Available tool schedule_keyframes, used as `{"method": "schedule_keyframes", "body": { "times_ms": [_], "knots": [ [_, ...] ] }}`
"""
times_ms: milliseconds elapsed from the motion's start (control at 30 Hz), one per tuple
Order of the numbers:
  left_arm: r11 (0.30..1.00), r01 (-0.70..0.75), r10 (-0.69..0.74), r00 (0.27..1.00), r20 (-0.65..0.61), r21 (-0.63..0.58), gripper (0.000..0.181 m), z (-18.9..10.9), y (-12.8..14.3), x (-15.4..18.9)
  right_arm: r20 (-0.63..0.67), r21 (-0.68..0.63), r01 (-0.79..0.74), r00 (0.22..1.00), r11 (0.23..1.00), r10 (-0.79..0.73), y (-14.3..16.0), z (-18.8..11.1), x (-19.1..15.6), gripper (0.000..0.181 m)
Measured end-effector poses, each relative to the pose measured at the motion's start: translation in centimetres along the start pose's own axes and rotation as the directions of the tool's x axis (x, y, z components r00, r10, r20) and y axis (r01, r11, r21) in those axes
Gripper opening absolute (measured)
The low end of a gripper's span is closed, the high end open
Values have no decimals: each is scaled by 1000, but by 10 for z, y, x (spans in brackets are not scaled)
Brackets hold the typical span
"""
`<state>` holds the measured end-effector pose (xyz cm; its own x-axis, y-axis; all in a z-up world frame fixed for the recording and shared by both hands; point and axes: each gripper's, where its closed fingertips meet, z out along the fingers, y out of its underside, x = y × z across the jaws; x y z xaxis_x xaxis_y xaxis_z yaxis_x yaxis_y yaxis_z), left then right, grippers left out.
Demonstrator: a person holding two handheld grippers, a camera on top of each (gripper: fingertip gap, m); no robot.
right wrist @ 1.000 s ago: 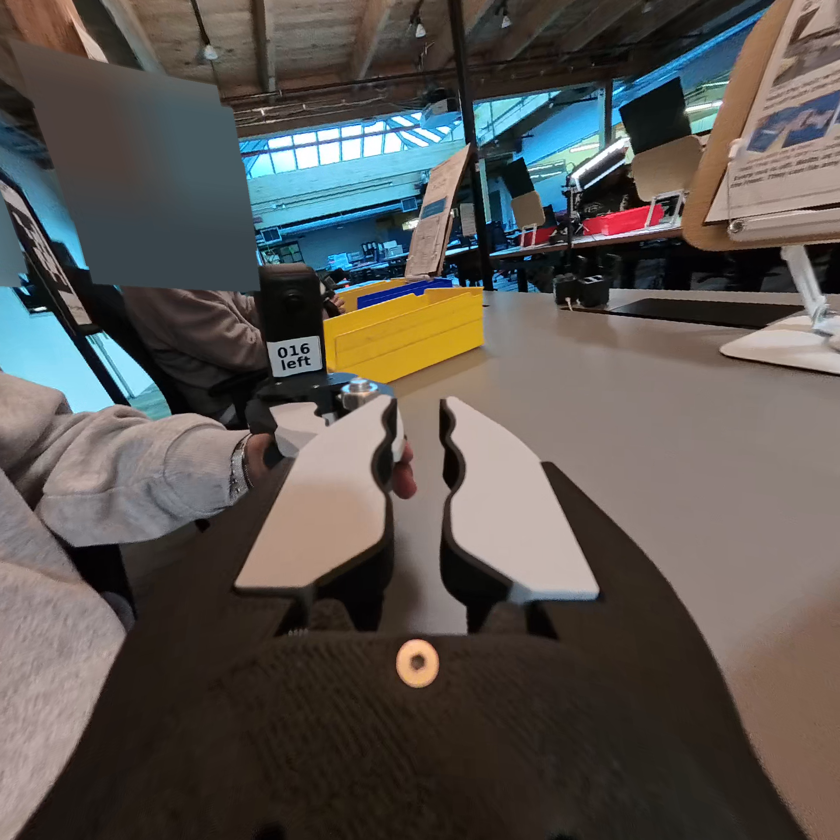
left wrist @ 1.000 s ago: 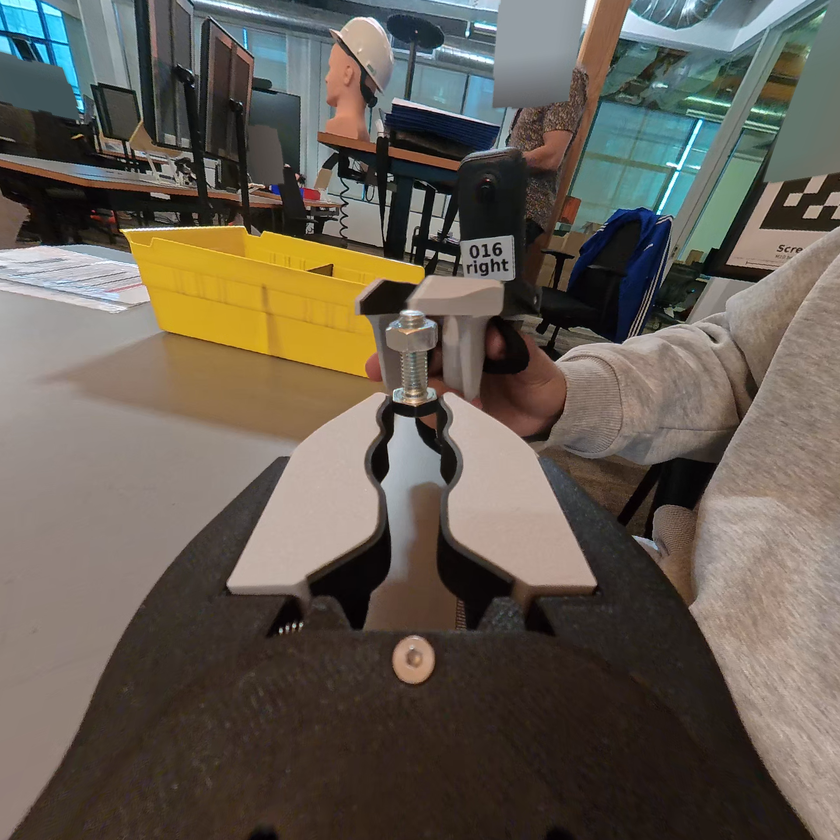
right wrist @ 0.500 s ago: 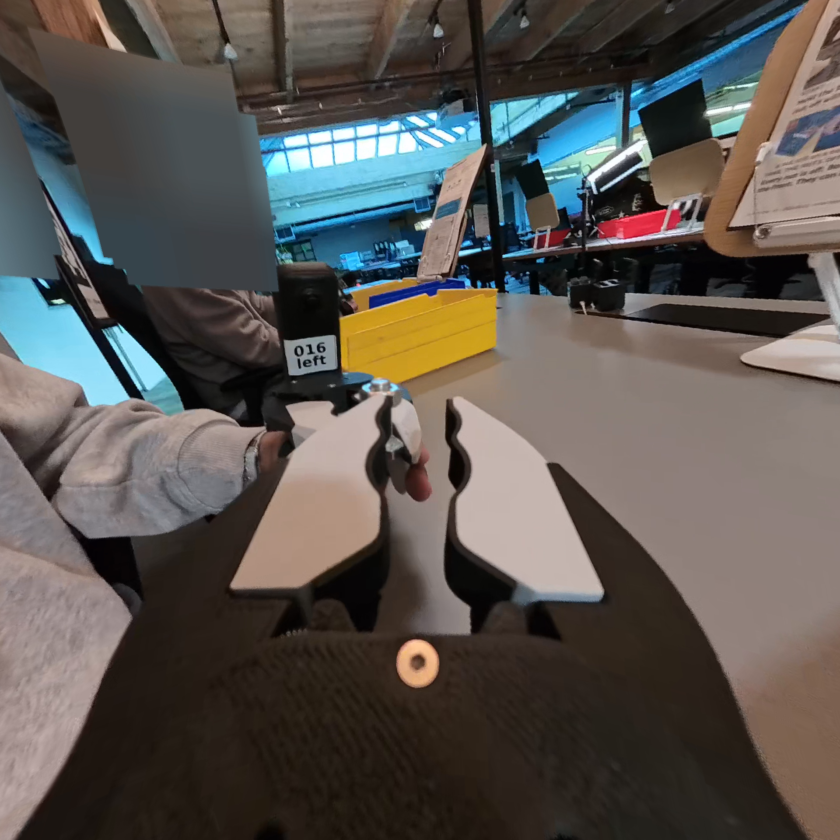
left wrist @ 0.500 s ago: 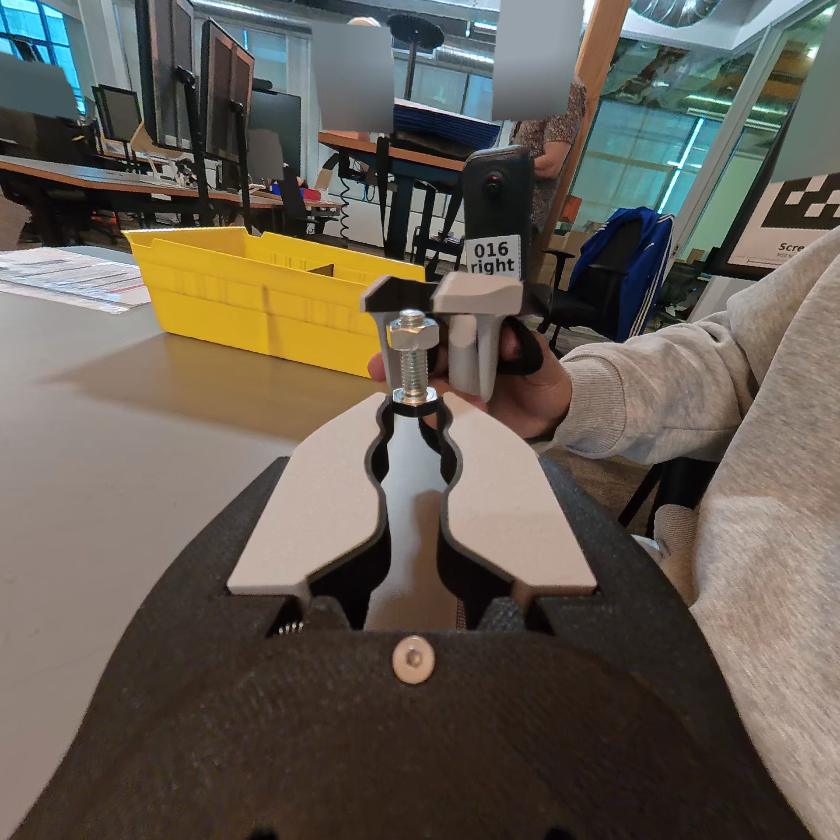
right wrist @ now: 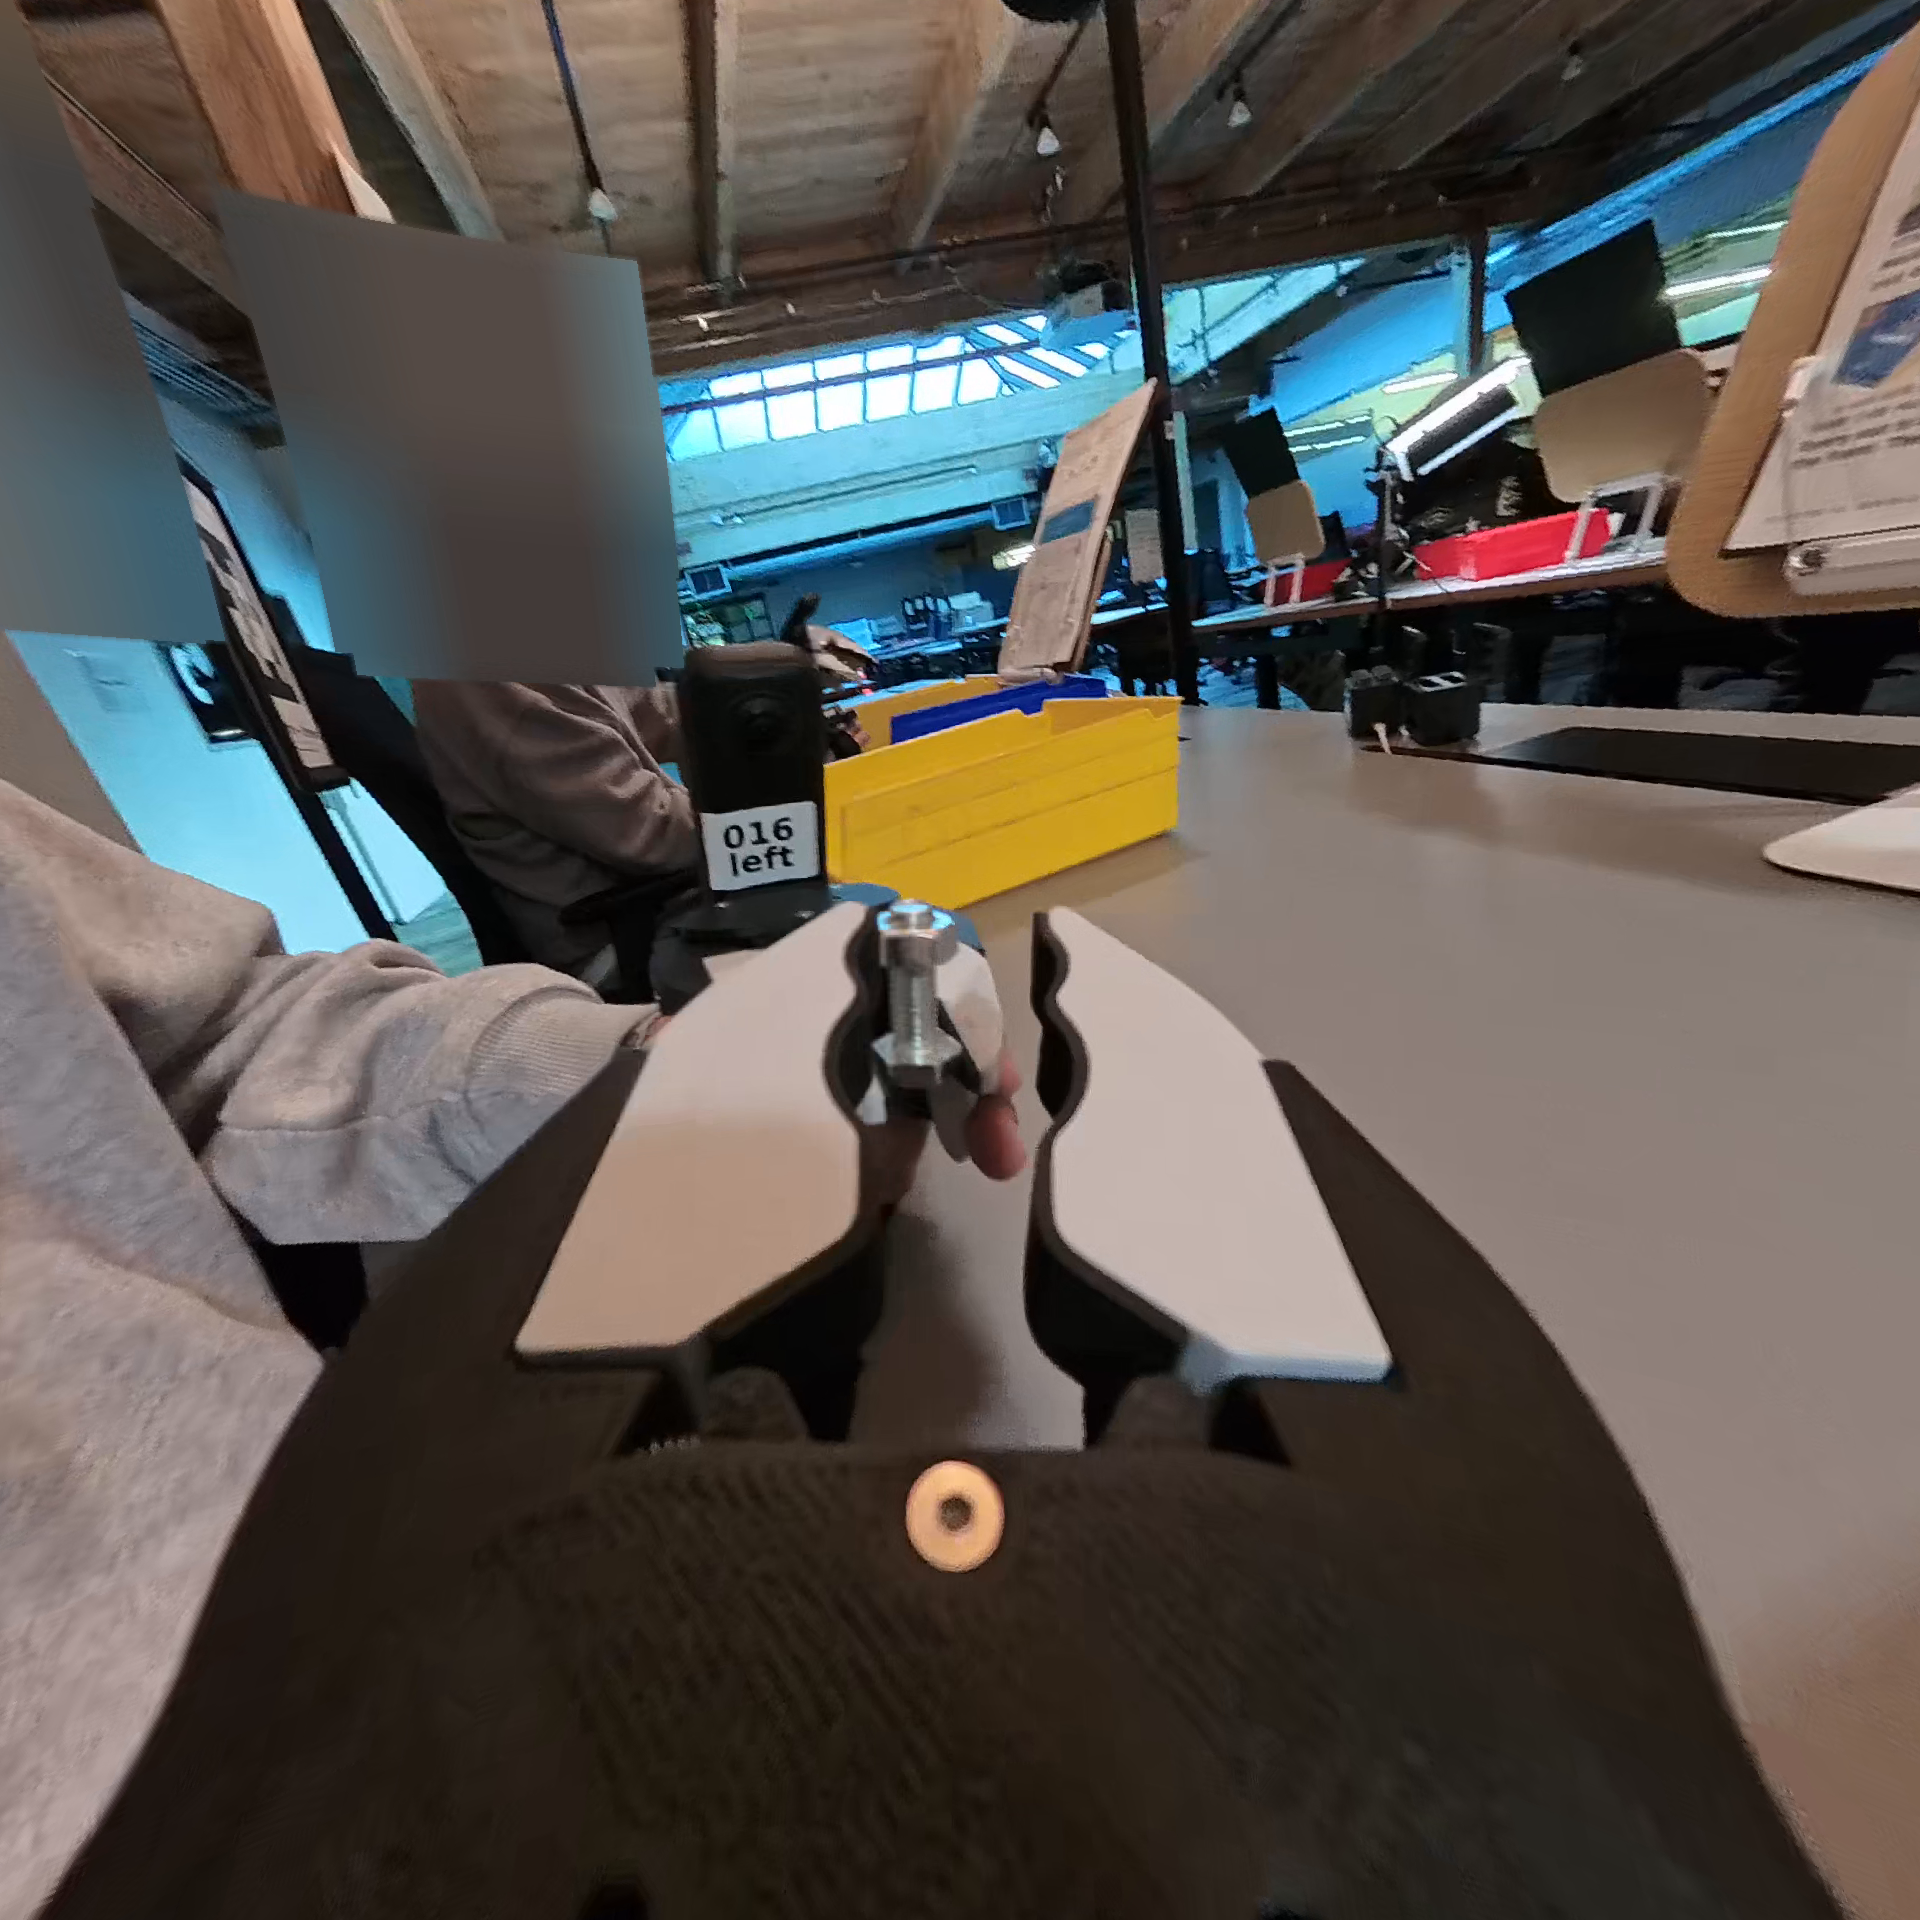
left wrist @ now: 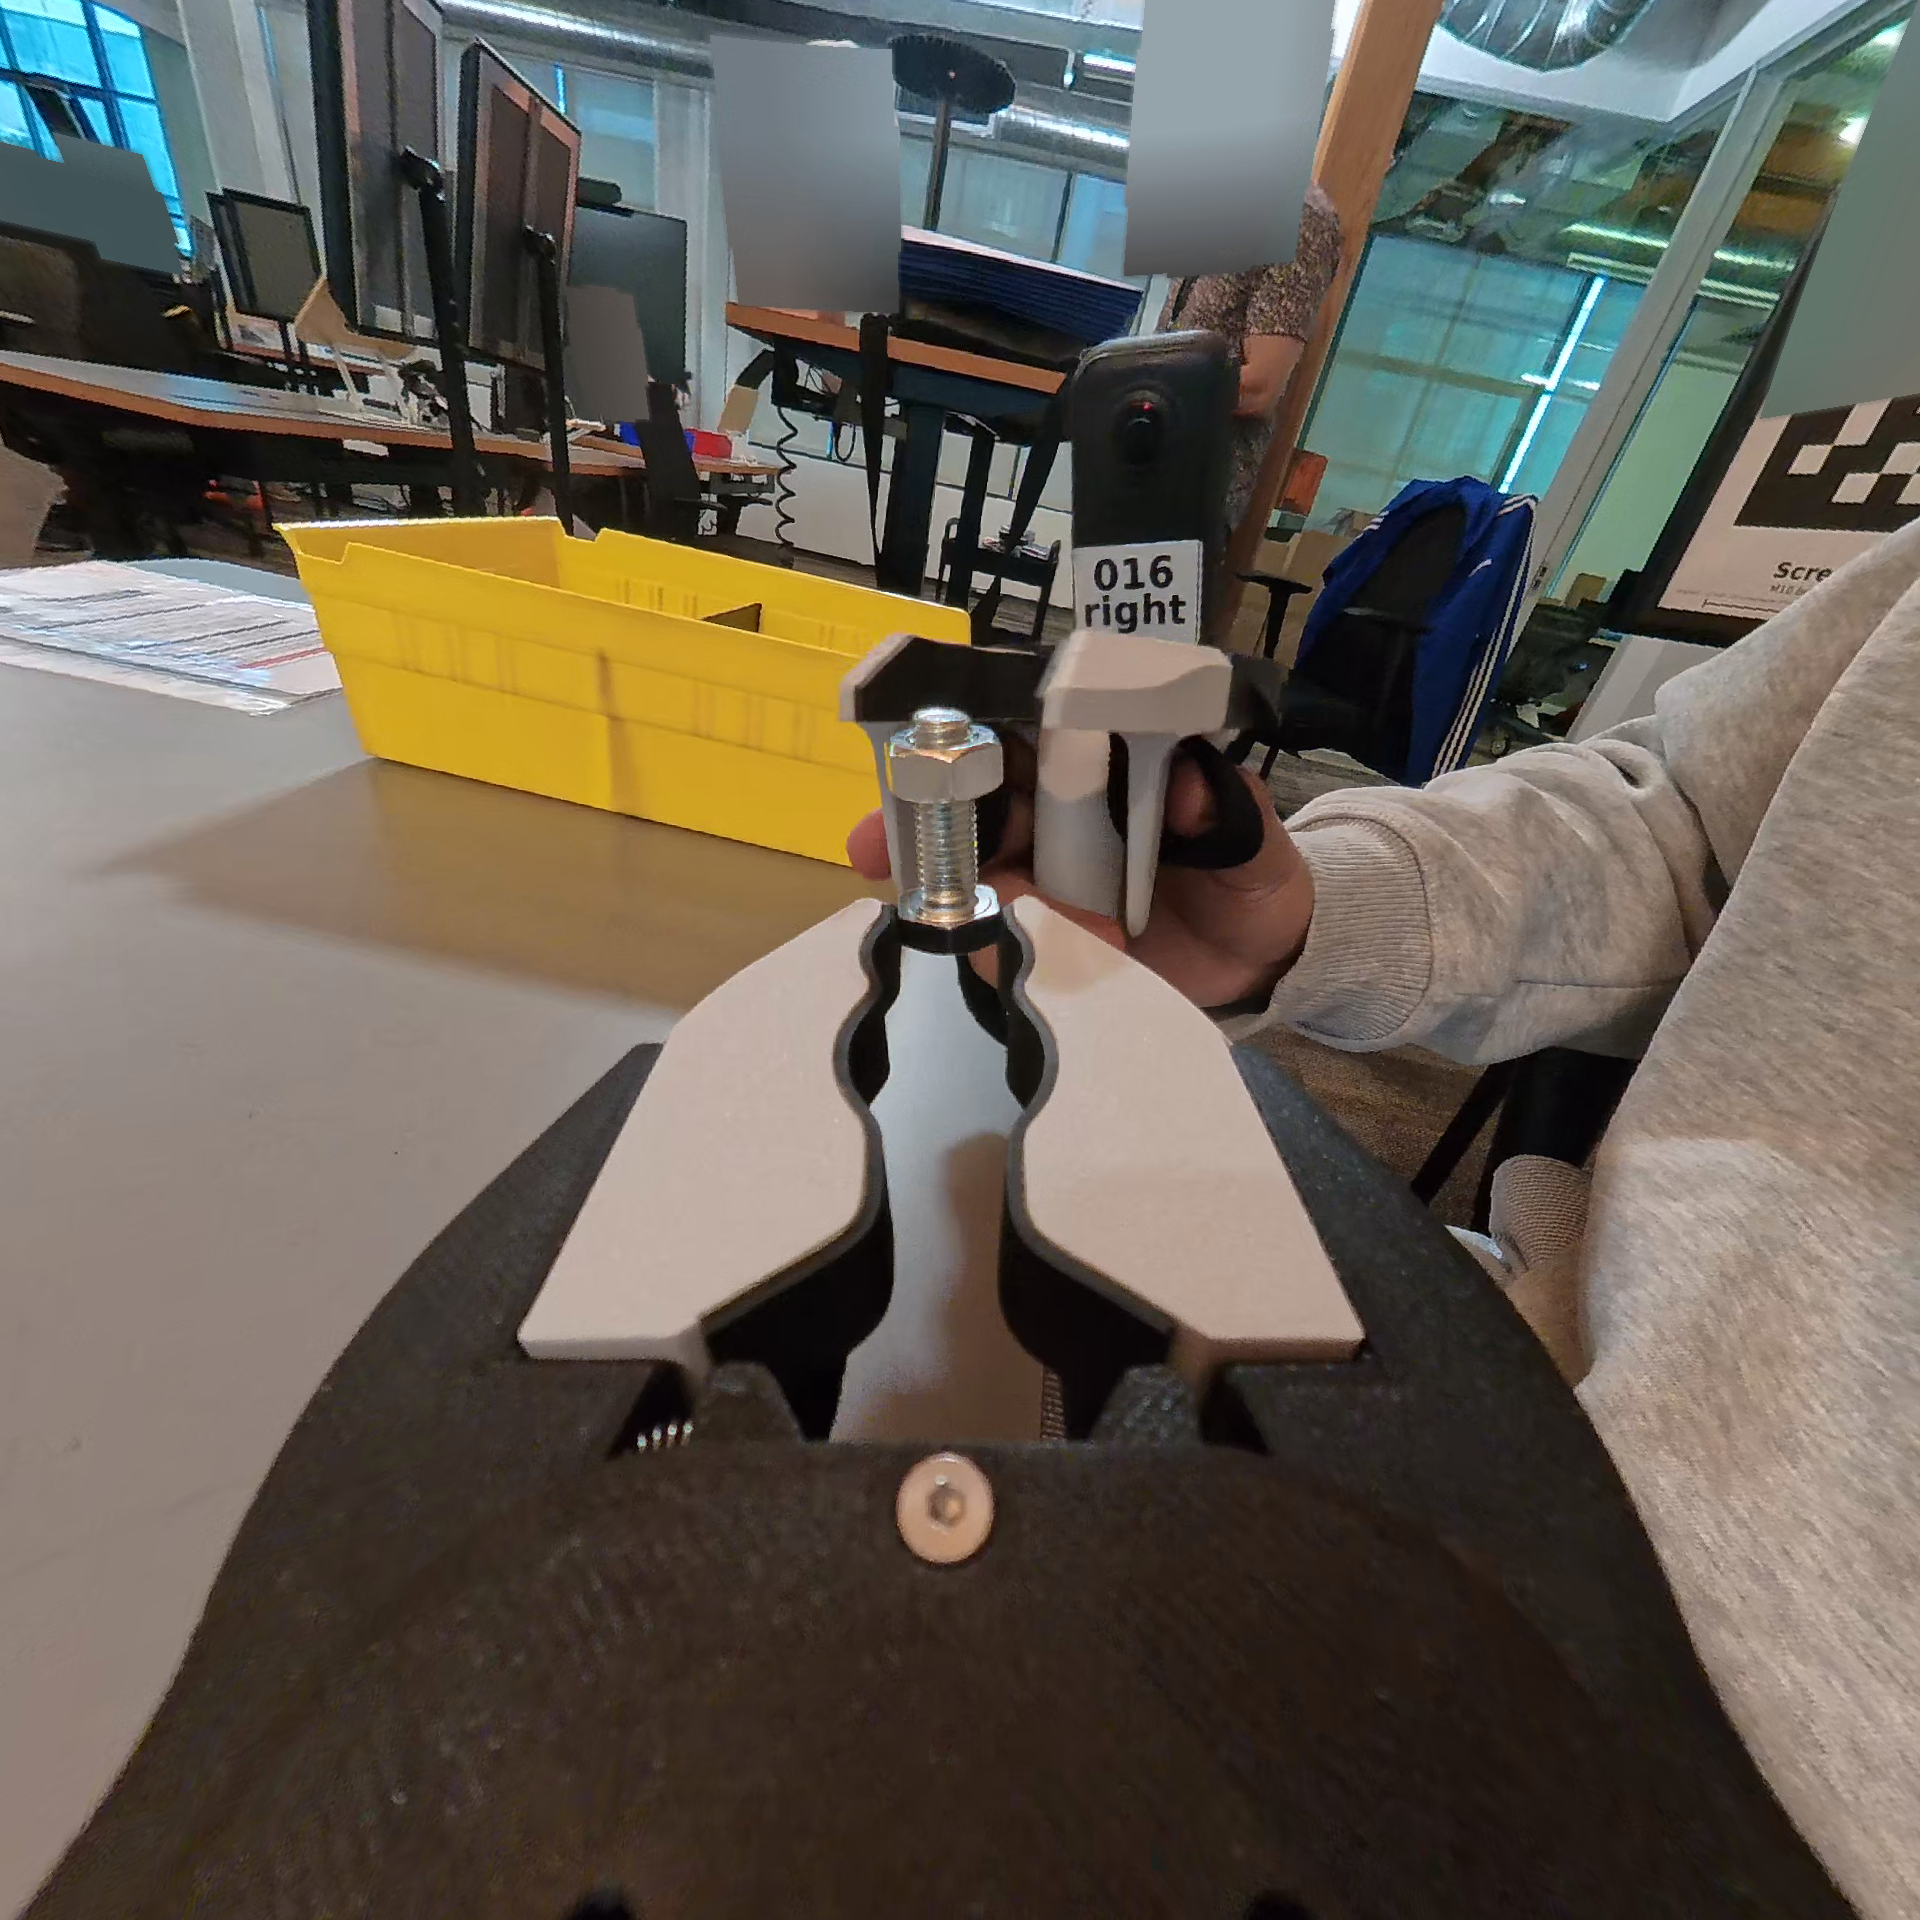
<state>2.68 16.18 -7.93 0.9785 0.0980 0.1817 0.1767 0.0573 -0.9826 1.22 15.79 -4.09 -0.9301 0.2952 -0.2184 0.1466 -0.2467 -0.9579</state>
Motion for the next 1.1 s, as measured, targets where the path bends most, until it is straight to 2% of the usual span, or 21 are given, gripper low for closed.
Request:
{"method": "schedule_keyframes", "body": {
  "times_ms": [167,300,467,667,767,867,967,1100],
  "knots": [
    [1000,3,-3,1000,1,3,17,0,0,0,-24,-52,54,998,997,-56,9,4,1,27],
    [1000,-2,2,1000,-1,-3,18,0,0,1,-66,-40,23,998,999,-25,6,0,9,22],
    [1000,0,0,1000,-2,-1,17,0,0,1,11,-16,26,1000,1000,-25,3,4,-5,29],
    [1000,2,-2,1000,-1,0,17,0,0,0,-61,-34,20,998,999,-22,6,1,8,22],
    [1000,0,0,1000,-2,-1,17,0,0,0,-11,-3,11,1000,1000,-11,0,1,0,27],
    [1000,1,-1,1000,-3,0,17,0,0,0,23,-29,42,999,999,-41,5,5,-7,31],
    [1000,6,-6,1000,0,3,18,-1,0,0,-16,-70,68,997,995,-69,12,6,-2,27],
    [1000,6,-6,1000,0,4,17,-1,0,-1,-53,-47,34,998,998,-36,7,2,7,24]
  ]
}}
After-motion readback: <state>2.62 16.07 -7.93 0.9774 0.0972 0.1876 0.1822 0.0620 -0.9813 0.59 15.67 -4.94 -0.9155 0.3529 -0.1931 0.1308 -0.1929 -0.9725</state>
